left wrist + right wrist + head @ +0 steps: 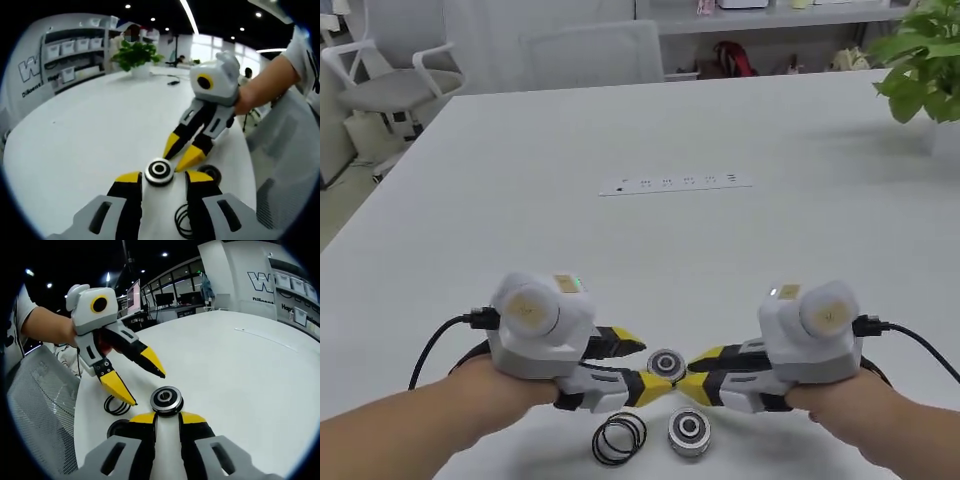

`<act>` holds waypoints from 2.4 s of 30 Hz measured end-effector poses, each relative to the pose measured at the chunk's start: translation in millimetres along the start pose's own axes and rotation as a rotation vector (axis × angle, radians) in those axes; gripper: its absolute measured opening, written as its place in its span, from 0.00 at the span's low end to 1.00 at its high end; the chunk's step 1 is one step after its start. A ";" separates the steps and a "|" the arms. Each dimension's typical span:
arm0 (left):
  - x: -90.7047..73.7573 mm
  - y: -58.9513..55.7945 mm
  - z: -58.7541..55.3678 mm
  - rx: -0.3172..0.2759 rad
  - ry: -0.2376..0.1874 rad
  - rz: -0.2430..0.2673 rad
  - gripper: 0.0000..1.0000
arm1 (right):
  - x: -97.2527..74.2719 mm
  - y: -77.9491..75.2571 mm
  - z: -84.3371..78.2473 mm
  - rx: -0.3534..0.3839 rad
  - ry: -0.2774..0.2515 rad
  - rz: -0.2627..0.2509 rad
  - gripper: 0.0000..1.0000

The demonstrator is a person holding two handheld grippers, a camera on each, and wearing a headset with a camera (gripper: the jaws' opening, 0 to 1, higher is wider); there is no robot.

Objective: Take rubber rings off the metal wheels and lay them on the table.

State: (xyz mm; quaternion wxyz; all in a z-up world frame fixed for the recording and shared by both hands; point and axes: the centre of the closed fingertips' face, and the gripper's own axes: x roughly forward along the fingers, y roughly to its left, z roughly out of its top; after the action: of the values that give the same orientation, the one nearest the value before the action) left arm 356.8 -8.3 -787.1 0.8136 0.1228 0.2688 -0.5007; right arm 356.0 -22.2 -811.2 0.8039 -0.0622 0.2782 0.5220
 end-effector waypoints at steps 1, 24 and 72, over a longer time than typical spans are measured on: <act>1.3 0.3 0.2 -0.003 0.002 -0.001 0.33 | 0.2 0.0 -0.1 -0.001 0.000 0.000 0.14; 14.3 4.5 -1.2 0.049 0.047 0.044 0.14 | 2.6 0.5 -0.3 0.003 -0.001 -0.005 0.13; 15.2 2.8 -1.9 0.039 0.054 0.067 0.13 | 4.5 0.6 2.9 0.022 -0.024 -0.013 0.20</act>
State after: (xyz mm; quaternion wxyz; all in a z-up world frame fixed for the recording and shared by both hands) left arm 364.1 -17.4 -797.4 0.8198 0.1611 0.2764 -0.4749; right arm 357.9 -17.1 -810.9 0.8111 -0.0488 0.2739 0.5146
